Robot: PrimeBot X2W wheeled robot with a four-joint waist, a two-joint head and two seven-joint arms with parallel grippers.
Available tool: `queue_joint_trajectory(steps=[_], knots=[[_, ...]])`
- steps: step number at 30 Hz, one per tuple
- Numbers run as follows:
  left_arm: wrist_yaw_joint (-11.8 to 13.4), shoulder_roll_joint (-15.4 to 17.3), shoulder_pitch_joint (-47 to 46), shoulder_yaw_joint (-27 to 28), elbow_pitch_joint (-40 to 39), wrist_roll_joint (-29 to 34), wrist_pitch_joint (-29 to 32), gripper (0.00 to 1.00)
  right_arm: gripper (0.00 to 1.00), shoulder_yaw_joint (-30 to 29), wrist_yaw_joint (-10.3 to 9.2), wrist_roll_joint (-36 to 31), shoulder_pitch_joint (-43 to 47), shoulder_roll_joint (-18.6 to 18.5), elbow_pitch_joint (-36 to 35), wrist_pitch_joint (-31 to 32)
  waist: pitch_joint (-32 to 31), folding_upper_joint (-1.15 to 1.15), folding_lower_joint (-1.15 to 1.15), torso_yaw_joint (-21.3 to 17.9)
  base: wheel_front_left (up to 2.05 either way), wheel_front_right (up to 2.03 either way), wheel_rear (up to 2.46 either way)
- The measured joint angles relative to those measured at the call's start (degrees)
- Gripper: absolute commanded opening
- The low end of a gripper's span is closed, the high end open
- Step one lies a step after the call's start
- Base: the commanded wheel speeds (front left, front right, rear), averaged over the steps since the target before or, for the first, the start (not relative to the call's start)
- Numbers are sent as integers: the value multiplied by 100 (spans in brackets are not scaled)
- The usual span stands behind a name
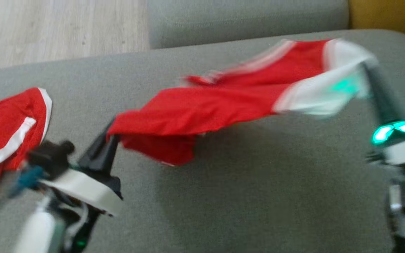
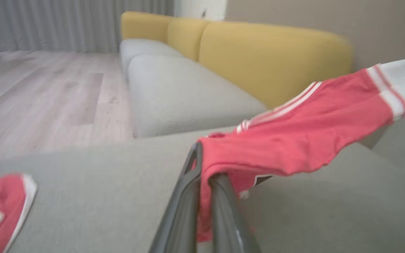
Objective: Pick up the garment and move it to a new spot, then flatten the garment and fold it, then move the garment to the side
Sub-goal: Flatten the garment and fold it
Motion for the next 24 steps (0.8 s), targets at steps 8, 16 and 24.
queue_joint_trajectory(steps=[8, 16, 24], knots=[[-22, 626, -550, 59, -2392, -2062, 1928, 0, 0, -1525, 0, 653, -778, 215, -1112, 1145, -310, 0, 0, -144, 0, 0, 0], [593, 704, -1678, 146, -3134, -3523, 3290, 0, 0, -2120, 0, 773, -2167, 222, -991, 1326, -304, 0, 0, -383, 0, 0, 0], [713, 944, -2760, -41, -2023, -3283, 3789, 0, 0, -2086, 0, 105, -3450, 212, 782, 1455, 319, 0, 1, -441, 0, 0, 0]])
